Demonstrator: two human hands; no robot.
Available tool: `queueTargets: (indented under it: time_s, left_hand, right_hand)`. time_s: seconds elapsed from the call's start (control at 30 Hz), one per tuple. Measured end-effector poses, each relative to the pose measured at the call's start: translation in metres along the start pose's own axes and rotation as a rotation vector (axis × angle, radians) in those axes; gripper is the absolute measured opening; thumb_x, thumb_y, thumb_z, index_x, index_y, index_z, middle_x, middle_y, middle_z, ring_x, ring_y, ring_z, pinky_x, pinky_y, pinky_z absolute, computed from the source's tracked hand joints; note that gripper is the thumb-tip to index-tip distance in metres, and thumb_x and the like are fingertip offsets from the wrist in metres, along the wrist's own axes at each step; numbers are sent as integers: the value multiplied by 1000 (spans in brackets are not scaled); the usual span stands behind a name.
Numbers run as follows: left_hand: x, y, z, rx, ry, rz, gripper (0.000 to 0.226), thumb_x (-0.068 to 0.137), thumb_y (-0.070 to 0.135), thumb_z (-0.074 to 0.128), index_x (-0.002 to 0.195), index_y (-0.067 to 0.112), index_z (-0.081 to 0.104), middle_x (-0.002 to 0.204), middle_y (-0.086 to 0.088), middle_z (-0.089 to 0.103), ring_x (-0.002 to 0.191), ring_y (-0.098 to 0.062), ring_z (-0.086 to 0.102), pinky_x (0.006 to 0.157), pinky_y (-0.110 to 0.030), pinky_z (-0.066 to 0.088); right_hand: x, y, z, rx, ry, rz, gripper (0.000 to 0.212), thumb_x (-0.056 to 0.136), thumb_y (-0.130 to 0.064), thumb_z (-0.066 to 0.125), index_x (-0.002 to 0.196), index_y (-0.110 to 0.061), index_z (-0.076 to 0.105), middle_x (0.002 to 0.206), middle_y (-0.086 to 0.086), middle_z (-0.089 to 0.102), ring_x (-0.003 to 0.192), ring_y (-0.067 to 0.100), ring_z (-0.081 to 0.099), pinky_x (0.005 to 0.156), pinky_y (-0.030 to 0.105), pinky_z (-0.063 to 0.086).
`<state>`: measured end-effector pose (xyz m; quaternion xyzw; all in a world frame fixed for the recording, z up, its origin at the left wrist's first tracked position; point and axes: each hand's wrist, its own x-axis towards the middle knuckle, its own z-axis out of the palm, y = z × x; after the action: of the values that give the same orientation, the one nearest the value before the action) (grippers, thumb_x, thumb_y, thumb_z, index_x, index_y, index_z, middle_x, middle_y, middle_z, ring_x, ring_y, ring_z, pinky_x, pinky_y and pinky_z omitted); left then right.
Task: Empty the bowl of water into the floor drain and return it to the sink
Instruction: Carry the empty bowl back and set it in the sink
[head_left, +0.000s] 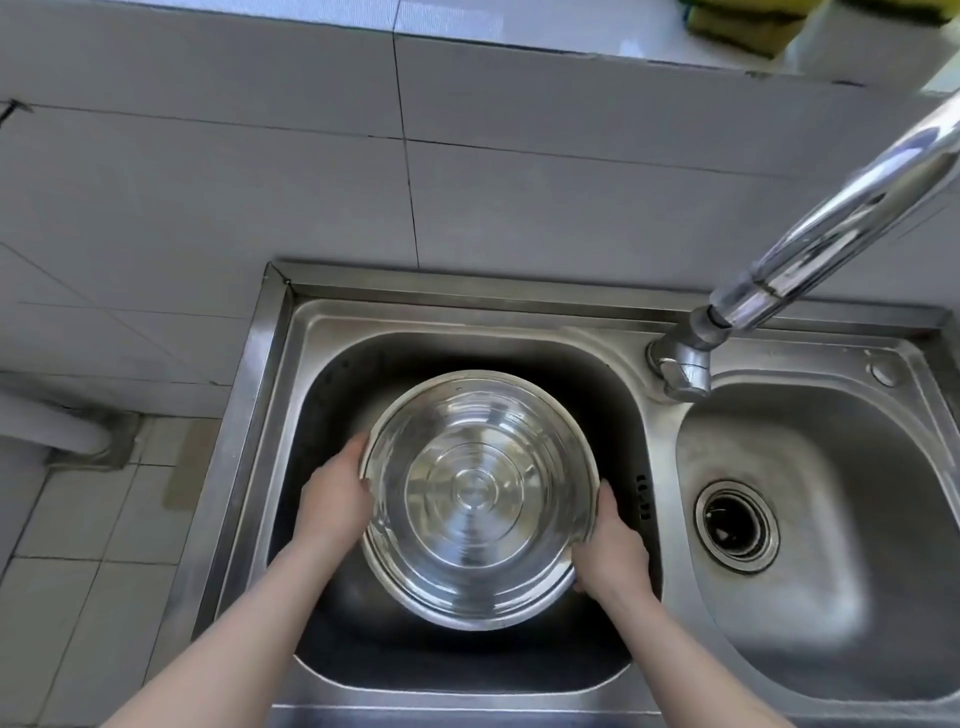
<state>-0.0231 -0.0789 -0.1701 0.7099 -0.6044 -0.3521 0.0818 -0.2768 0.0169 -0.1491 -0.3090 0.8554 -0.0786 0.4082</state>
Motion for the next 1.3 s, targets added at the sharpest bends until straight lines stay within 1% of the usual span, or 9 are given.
queueTargets:
  time_s: [0.23, 0.37, 0.5, 0.63, 0.8, 0.97, 1.03, 1.13, 1.3]
  left_hand:
    - [-7, -6, -2, -36, 58, -34, 57, 81, 8, 57, 133, 27, 50, 109, -5, 71, 105, -31, 63, 83, -33, 49]
    - [-18, -12, -3, -43, 88, -31, 55, 77, 6, 61, 128, 27, 56, 77, 14, 65, 79, -14, 59, 63, -21, 40]
    - [-20, -9, -3, -18, 69, -56, 55, 75, 4, 61, 126, 24, 57, 66, 18, 57, 71, -16, 55, 66, -26, 40]
    - [-20, -2, -1, -43, 60, -72, 54, 76, 6, 65, 128, 20, 57, 72, 7, 61, 77, -21, 60, 71, -28, 47]
    - [-22, -2, 0, -41, 54, -99, 59, 78, 7, 66, 134, 20, 50, 98, -7, 72, 96, -29, 65, 87, -38, 52]
    - [-21, -1, 2, -16, 60, -96, 54, 79, 8, 64, 131, 19, 53, 94, -6, 73, 93, -30, 66, 80, -34, 51]
    - [-21, -1, 2, -13, 41, -107, 56, 80, 9, 63, 134, 20, 50, 97, -8, 73, 94, -31, 66, 82, -36, 51]
    - [-20, -1, 1, 10, -3, -115, 58, 84, 12, 61, 139, 22, 44, 105, -10, 71, 100, -33, 64, 87, -40, 51]
    - [-19, 1, -4, 125, 3, -59, 66, 90, 14, 53, 148, 17, 23, 133, -19, 52, 114, -36, 56, 94, -44, 46]
  right_hand:
    - [19, -13, -6, -105, 8, -50, 81, 88, -11, 49, 155, -32, 8, 108, 17, 66, 98, 36, 65, 86, 40, 56]
    - [18, -13, -4, -152, -15, -48, 86, 86, -3, 46, 155, -32, 5, 91, 10, 62, 84, 30, 62, 75, 36, 56]
    - [17, -10, -3, -182, -1, -42, 87, 86, -3, 48, 155, -31, 3, 84, 6, 58, 77, 26, 56, 70, 31, 48]
    - [26, -14, -10, -228, 10, -63, 88, 86, -6, 52, 156, -29, 3, 90, 8, 62, 83, 27, 58, 73, 32, 48]
    - [25, -12, -10, -234, 9, -62, 88, 87, -7, 53, 156, -30, 2, 102, 13, 68, 82, 26, 56, 78, 35, 50]
    - [25, -12, -8, -254, 7, -63, 89, 88, -7, 52, 156, -28, -2, 110, 14, 67, 83, 27, 57, 75, 34, 46]
    - [24, -11, -8, -261, 3, -52, 89, 88, -6, 50, 156, -28, -3, 113, 16, 66, 95, 32, 62, 79, 36, 48]
    - [24, -10, -9, -248, -31, -38, 87, 90, -6, 48, 155, -25, -5, 117, 16, 65, 91, 29, 59, 81, 36, 48]
    - [16, -14, -15, -243, -6, -68, 79, 91, -7, 45, 156, -17, 1, 149, 19, 38, 128, 36, 49, 101, 39, 43]
